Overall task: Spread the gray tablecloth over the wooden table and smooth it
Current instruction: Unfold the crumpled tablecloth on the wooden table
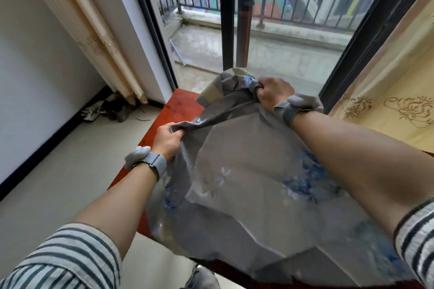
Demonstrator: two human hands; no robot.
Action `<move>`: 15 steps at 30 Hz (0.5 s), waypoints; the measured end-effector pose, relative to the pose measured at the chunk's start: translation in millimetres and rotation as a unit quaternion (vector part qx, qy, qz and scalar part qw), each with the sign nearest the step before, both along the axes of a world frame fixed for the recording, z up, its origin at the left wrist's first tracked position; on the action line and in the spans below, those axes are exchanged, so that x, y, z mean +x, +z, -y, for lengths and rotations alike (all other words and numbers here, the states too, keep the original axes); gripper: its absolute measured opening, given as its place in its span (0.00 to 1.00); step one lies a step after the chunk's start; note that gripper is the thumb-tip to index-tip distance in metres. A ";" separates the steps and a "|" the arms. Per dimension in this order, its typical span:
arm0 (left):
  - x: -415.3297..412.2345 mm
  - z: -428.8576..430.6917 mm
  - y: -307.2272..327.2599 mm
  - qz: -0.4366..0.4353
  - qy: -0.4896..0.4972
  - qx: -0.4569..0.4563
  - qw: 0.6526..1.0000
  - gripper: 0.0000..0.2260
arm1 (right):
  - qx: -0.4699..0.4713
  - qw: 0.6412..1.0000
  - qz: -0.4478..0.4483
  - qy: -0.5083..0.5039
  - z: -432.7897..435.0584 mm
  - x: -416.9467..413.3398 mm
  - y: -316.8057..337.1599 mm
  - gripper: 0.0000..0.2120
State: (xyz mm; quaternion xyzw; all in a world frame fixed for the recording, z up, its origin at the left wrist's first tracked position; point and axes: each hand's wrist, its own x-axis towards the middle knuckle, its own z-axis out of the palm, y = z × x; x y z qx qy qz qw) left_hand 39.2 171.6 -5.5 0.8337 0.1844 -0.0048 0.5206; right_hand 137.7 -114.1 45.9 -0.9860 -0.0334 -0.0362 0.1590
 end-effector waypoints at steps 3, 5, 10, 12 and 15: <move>26.1 -26.9 8.4 0.024 0.019 -0.002 1.000 0.09 | 0.018 1.000 0.005 0.015 -33.6 25.6 15.4 0.12; 41.3 -46.0 7.3 0.008 0.041 0.006 0.999 0.07 | 0.031 0.999 0.001 0.023 -55.5 38.8 16.8 0.11; 71.6 -93.0 -11.7 -0.064 0.088 0.058 0.992 0.10 | 0.045 0.997 -0.048 0.037 -111.3 61.3 -16.1 0.11; 79.8 -108.8 -22.8 -0.100 0.099 0.094 0.986 0.09 | 0.044 0.994 -0.092 0.040 -131.9 66.5 -40.5 0.11; 86.5 -129.4 -45.5 -0.166 0.092 0.138 0.972 0.10 | 0.042 0.978 -0.195 0.059 -159.6 62.9 -88.1 0.15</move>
